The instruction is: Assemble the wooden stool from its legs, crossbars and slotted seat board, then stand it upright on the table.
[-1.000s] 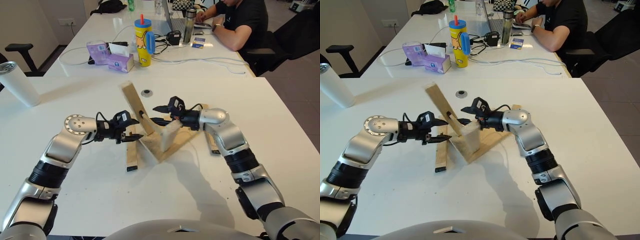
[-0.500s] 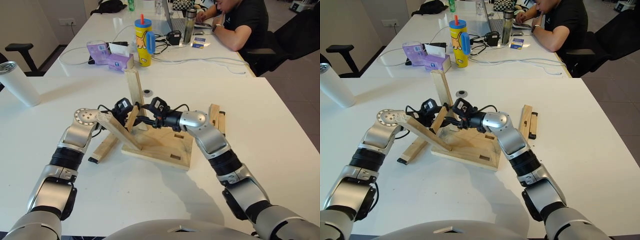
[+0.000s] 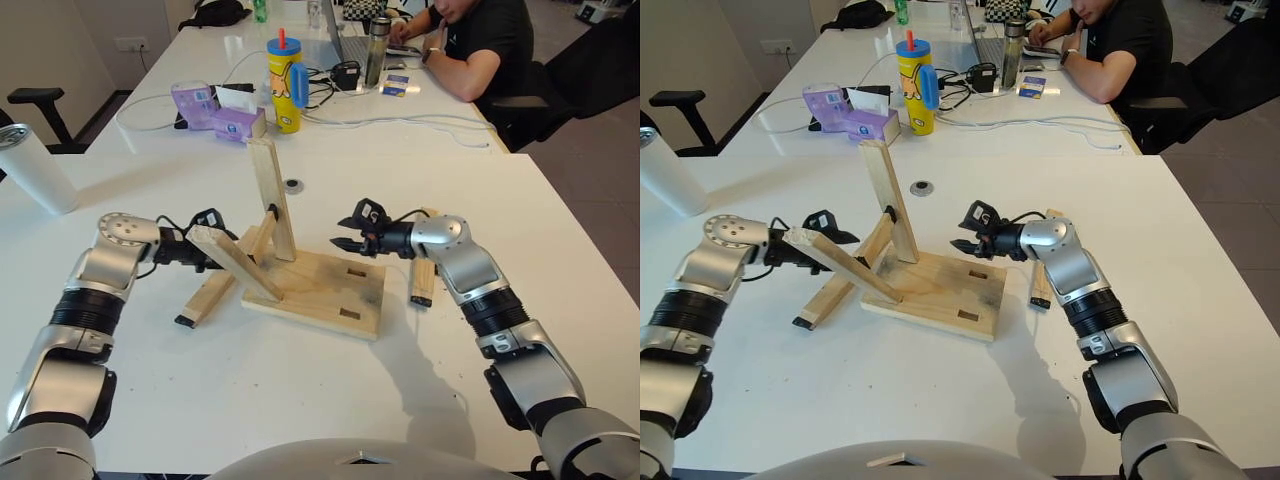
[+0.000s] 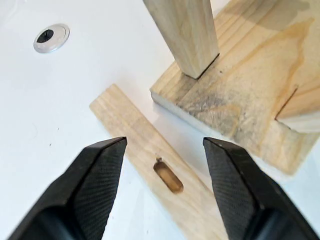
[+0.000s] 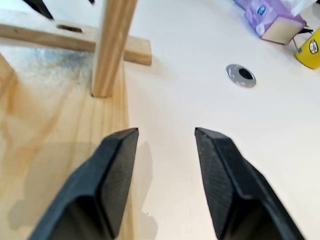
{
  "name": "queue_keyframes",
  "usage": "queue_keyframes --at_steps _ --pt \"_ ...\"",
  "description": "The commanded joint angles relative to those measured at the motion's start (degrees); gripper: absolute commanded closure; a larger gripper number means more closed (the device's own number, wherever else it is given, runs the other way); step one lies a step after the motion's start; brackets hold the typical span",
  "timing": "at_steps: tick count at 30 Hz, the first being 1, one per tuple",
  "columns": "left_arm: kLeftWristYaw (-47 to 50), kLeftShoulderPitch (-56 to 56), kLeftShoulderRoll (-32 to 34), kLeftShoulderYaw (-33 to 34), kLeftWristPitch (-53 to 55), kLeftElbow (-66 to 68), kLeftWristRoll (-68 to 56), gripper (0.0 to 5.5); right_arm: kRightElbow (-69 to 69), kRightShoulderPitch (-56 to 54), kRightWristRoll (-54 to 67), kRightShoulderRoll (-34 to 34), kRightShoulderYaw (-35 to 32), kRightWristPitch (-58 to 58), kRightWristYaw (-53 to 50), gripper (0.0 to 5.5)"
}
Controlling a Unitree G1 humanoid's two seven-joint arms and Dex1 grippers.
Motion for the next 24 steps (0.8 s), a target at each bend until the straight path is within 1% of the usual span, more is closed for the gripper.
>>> queue_keyframes --at_steps 1,4,5,8,12,15,17,20,24 --pt "-3.1 5.9 4.3 1.3 4.9 -13.4 -2.5 2.66 5.0 0.4 -4.6 1.1 0.9 -4.1 -6.3 3.41" --pt "-2.9 9.0 5.3 2.0 8.2 -19.3 -3.9 2.66 6.5 0.3 -6.2 2.0 0.8 -5.8 -9.0 3.41" --pt "-2.9 11.7 5.8 2.0 8.9 -21.9 -4.3 2.66 6.6 0.4 -6.4 2.9 0.7 -5.9 -10.1 3.41" --pt "-3.4 18.8 6.0 0.6 12.3 -30.4 -6.7 2.66 6.6 1.1 -7.6 4.3 1.2 -6.4 -12.5 3.41" --pt "-3.4 21.7 5.6 -2.4 14.6 -35.1 -7.0 2.66 7.7 0.6 -8.1 5.4 0.6 -6.4 -13.9 3.41" --pt "-2.1 20.3 3.2 -4.9 14.1 -33.0 -5.7 2.66 8.7 0.6 -8.7 5.6 0.8 -6.5 -14.6 3.41" --pt "-0.2 18.6 1.5 -6.5 12.8 -29.4 -3.5 2.66 9.1 1.0 -9.5 4.8 2.0 -6.4 -12.9 3.41" --pt "6.8 14.9 -1.9 -7.4 7.9 -20.8 2.1 2.66 5.9 2.6 -10.0 1.6 5.0 -6.0 -4.7 3.41" --pt "13.2 10.6 -6.8 -6.2 3.6 -14.7 3.8 2.66 0.4 4.5 -9.8 -3.1 7.2 -4.4 4.1 3.41"
